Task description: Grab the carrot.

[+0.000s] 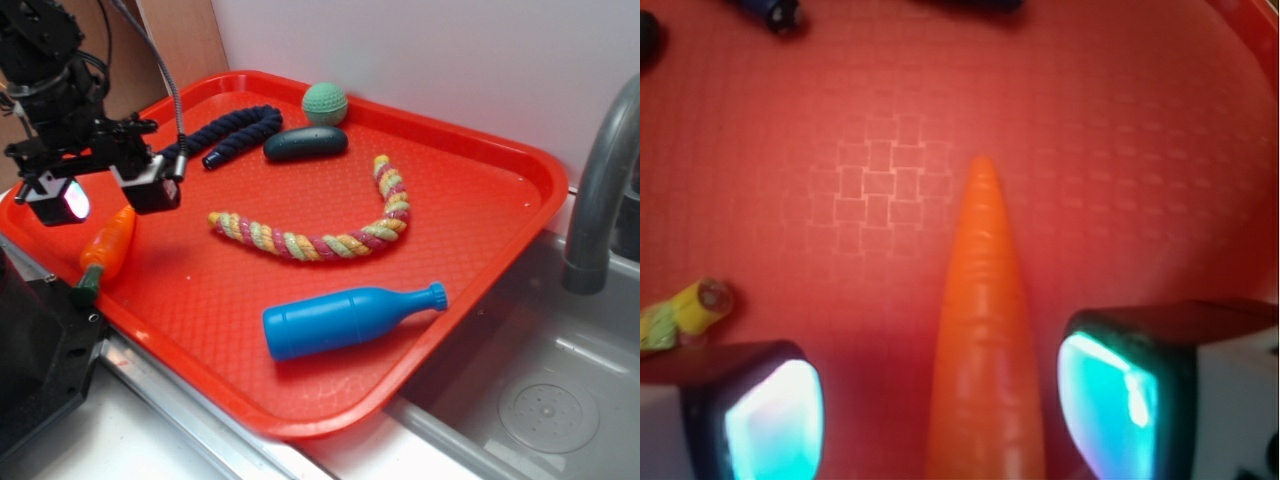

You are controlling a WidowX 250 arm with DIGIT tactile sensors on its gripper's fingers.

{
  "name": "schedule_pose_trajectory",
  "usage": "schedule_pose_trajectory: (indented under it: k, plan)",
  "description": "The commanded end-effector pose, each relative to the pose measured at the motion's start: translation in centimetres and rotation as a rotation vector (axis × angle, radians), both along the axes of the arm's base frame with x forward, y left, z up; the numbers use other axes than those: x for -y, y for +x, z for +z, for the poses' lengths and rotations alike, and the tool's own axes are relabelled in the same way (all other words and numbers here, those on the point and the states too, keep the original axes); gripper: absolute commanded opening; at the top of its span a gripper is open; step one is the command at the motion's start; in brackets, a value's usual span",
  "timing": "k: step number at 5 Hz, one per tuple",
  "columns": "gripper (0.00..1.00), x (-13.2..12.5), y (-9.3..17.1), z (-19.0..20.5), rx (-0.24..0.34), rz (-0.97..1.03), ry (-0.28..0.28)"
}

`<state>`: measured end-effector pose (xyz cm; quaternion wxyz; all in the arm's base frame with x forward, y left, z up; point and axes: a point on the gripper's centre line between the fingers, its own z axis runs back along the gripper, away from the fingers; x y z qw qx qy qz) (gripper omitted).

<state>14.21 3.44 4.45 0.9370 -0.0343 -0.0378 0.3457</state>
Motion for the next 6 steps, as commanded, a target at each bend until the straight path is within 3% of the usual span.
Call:
schedule_pose_trajectory:
  k: [1,2,3,4,5,6]
  plan:
    - [1.0,1.7,0.4,-2.4,-0.072,0.012,-0.017]
    - [0.65,3.1,-0.1,-2.6,-0.105,0.028,-0.047]
    - [0.0,3.7,-0.1,-1.8,-0.087,0.014,-0.046]
    - [0.0,4.0,0.8,0.3,-0.04,-0.108,-0.017]
    - [0.0,4.0,2.5,4.9,0.044,-0.354,0.042]
    - [0.0,2.4,2.8,9.0,0.065,-0.604,0.074]
